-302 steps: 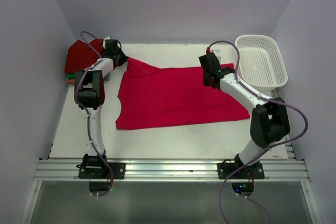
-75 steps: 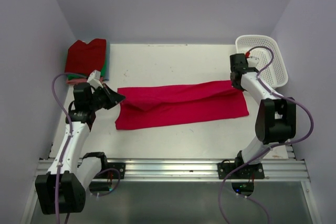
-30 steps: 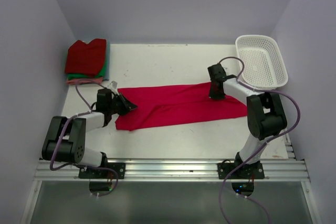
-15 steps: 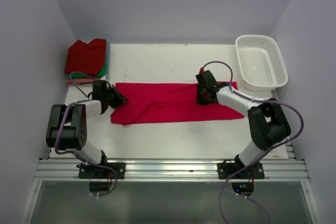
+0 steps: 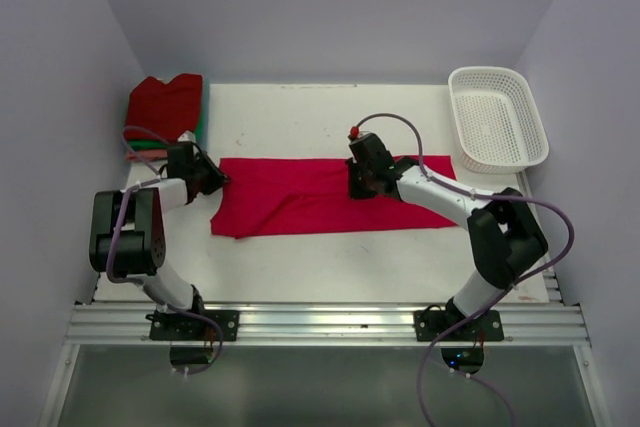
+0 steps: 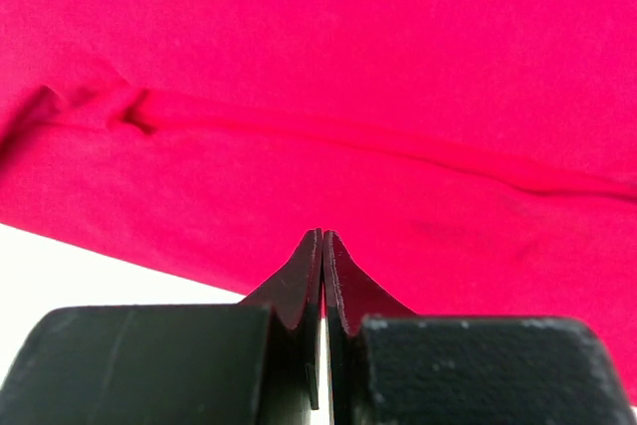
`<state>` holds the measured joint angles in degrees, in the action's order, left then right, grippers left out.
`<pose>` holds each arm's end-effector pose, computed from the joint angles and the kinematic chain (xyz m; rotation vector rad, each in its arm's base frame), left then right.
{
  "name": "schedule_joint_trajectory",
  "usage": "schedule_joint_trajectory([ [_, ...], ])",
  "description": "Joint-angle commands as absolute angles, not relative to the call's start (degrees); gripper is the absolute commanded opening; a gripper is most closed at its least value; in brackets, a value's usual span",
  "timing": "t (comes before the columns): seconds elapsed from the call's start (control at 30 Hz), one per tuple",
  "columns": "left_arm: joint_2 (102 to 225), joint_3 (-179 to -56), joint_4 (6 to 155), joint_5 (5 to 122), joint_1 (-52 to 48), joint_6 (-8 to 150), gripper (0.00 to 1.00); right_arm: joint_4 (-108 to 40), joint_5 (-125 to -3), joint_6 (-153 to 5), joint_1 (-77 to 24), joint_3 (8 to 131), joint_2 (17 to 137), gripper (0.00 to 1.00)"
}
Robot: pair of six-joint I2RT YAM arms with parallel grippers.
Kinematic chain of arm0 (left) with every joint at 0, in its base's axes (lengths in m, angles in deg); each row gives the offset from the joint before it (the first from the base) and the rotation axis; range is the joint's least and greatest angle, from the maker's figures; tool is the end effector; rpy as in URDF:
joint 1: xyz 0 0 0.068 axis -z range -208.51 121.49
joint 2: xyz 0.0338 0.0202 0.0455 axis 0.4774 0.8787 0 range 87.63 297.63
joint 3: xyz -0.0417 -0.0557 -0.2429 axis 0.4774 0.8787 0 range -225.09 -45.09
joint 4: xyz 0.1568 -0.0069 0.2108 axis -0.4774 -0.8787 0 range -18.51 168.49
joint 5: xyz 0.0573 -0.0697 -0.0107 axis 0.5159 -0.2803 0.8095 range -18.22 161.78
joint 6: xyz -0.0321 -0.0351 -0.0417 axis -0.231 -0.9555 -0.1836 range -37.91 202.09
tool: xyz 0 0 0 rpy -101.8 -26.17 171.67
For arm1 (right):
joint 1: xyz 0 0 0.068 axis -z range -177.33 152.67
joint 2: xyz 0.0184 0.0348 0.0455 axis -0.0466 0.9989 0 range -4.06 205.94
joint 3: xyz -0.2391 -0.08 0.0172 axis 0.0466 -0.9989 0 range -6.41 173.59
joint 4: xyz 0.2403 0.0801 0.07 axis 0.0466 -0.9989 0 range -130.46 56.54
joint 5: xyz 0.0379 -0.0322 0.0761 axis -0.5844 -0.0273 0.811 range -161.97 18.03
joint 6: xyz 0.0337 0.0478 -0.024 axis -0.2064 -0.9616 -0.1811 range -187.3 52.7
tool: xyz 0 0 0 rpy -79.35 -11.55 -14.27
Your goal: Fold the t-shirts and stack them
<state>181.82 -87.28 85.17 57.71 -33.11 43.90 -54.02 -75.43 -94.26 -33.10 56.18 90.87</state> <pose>0.3218 0.0140 0.1125 -0.7631 2.2818 -0.5693 0.2898 0.2051 0.1769 -0.1689 2.5271 0.3771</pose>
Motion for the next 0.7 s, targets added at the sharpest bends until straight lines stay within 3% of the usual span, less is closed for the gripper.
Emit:
schedule_joint_trajectory([
  [0.0,183.17,-90.09,86.04,58.17,-35.28,44.92,0.0,-54.55,-76.97,-93.67,-32.92,58.98,90.86,0.0],
  [0.2,175.7,-86.14,91.07,45.42,-33.45,44.38,0.0,-55.7,-80.14,-93.23,-33.1,59.07,88.66,0.0],
  [0.47,165.17,-78.76,88.34,46.82,-24.56,44.04,0.0,-52.45,-72.6,-93.58,-36.43,62.05,94.27,0.0],
  [0.67,158.57,-76.29,81.59,46.73,-22.54,45.44,0.0,-54.37,-70.74,-92.79,-41.17,71.89,103.07,0.0],
])
